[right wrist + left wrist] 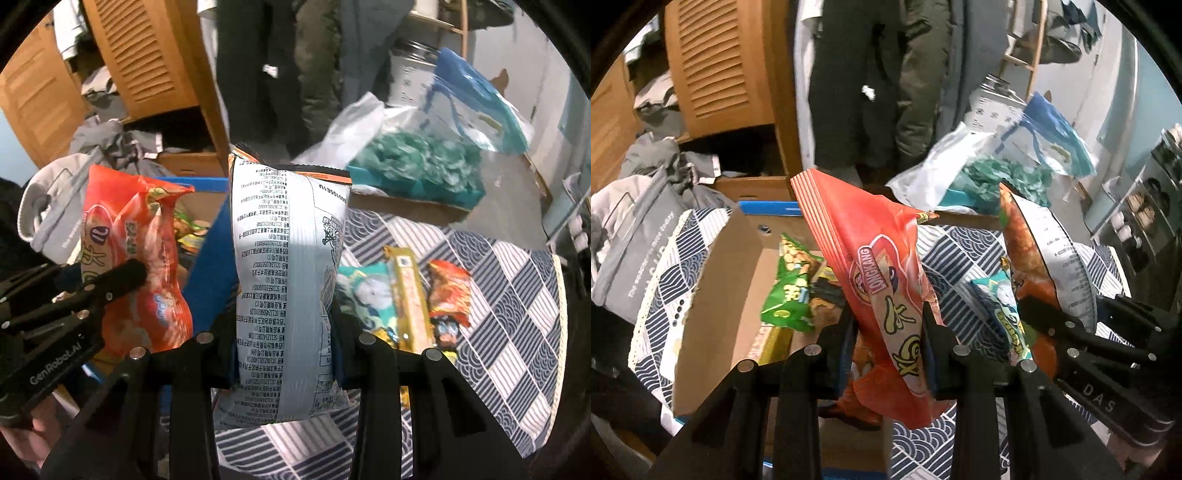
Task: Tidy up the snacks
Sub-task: 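Lift both bags and carry them toward the box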
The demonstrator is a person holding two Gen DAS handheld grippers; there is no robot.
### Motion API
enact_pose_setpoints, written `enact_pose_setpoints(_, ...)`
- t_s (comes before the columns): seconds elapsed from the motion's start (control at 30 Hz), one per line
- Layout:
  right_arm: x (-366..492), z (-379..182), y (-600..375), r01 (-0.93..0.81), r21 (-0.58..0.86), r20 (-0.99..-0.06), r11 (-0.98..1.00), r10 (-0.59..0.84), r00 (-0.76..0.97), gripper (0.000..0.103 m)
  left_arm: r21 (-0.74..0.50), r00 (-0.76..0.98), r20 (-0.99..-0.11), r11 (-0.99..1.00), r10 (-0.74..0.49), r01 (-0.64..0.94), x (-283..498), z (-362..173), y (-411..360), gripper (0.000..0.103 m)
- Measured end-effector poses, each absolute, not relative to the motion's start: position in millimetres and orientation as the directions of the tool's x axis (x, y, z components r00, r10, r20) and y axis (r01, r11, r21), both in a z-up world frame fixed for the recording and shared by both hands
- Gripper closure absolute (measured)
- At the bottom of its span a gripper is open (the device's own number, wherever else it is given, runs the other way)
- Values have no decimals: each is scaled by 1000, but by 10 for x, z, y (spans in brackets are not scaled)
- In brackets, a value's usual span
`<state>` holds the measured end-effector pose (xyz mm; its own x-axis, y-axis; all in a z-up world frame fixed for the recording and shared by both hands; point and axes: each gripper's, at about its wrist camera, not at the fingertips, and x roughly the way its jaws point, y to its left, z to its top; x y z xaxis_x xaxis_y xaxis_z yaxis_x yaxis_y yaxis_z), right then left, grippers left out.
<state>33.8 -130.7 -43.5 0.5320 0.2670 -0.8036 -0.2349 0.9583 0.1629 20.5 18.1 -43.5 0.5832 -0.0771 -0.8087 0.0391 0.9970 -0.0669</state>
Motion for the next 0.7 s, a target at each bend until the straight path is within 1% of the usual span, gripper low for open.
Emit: enact_pose_setpoints(0.7, 523, -477, -342, -368, 179, -813, 913, 347, 467, 67, -86, 569, -823, 990, -6, -113, 214, -576, 1044, 71)
